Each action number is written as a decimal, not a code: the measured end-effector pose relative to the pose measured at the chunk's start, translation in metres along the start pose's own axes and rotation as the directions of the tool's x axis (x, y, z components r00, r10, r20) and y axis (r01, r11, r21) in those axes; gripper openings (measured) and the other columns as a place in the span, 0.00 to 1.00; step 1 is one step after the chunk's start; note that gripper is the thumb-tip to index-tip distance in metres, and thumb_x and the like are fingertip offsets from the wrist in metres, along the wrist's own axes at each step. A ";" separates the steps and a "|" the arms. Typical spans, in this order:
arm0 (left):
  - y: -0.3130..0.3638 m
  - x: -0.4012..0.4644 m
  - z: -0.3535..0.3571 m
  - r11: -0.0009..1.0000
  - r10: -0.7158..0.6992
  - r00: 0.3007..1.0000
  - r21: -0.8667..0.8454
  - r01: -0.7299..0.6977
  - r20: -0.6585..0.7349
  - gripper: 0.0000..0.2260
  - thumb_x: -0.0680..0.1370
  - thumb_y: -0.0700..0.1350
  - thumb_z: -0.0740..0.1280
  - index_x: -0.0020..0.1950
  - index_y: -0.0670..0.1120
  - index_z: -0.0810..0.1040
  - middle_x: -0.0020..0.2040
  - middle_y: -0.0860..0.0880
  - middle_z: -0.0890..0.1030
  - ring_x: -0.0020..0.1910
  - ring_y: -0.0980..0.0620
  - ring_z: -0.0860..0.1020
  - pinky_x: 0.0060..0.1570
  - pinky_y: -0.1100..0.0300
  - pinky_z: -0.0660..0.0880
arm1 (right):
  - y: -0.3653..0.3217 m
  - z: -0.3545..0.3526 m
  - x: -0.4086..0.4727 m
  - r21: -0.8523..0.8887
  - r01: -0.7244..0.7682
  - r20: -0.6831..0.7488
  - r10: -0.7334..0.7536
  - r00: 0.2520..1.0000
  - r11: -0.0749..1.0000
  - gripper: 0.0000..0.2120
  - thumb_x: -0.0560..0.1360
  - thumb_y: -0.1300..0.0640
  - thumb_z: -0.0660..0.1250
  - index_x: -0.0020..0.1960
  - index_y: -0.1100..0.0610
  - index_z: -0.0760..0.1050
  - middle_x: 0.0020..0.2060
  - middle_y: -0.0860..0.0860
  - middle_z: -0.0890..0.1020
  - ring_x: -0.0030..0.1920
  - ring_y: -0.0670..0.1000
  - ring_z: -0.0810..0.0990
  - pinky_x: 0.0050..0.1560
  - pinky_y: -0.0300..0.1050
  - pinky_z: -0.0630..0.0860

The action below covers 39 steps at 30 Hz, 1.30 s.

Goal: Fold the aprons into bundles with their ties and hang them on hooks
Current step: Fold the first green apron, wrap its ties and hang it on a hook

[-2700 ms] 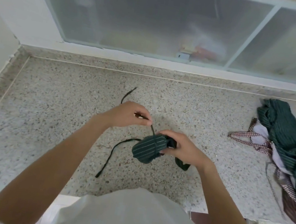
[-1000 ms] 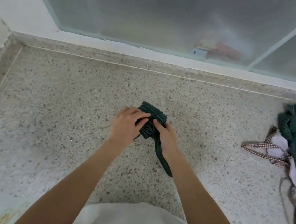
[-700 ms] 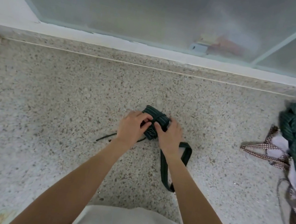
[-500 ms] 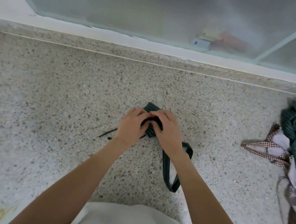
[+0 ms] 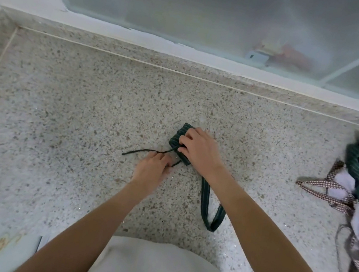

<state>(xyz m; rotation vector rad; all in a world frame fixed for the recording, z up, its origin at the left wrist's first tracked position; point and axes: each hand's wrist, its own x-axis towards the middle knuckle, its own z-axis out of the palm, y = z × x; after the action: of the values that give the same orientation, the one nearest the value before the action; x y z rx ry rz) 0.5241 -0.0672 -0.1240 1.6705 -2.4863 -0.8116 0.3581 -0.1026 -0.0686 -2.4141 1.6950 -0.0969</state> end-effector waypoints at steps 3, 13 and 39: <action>-0.014 0.003 -0.007 0.995 -0.030 0.999 0.092 0.034 -0.042 0.09 0.80 0.45 0.60 0.56 0.43 0.75 0.51 0.46 0.79 0.53 0.46 0.75 0.50 0.56 0.72 | 0.002 0.000 -0.002 0.010 -0.037 0.018 0.037 0.999 0.999 0.12 0.62 0.56 0.79 0.39 0.57 0.77 0.35 0.52 0.78 0.38 0.54 0.77 0.36 0.44 0.75; -0.019 0.016 -0.037 0.997 -0.071 0.987 -0.022 0.068 -0.142 0.08 0.81 0.46 0.59 0.53 0.45 0.74 0.46 0.49 0.78 0.47 0.48 0.76 0.41 0.58 0.67 | -0.019 0.010 0.005 0.044 0.013 0.022 -0.014 1.000 0.999 0.12 0.59 0.70 0.75 0.40 0.61 0.77 0.35 0.56 0.79 0.37 0.57 0.78 0.38 0.44 0.76; -0.016 -0.033 -0.065 0.804 -0.181 0.971 -0.592 0.056 -0.154 0.21 0.74 0.32 0.63 0.65 0.47 0.71 0.54 0.52 0.80 0.56 0.57 0.77 0.56 0.68 0.70 | -0.066 0.015 -0.003 0.522 -0.480 0.383 0.309 0.870 0.705 0.13 0.78 0.56 0.59 0.44 0.63 0.78 0.39 0.57 0.81 0.41 0.56 0.79 0.42 0.49 0.75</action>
<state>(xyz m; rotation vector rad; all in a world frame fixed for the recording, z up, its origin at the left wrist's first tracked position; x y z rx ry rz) 0.5719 -0.0691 -0.0672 1.5781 -1.7451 -1.1968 0.4202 -0.0765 -0.0704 -1.4837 1.6845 -0.2026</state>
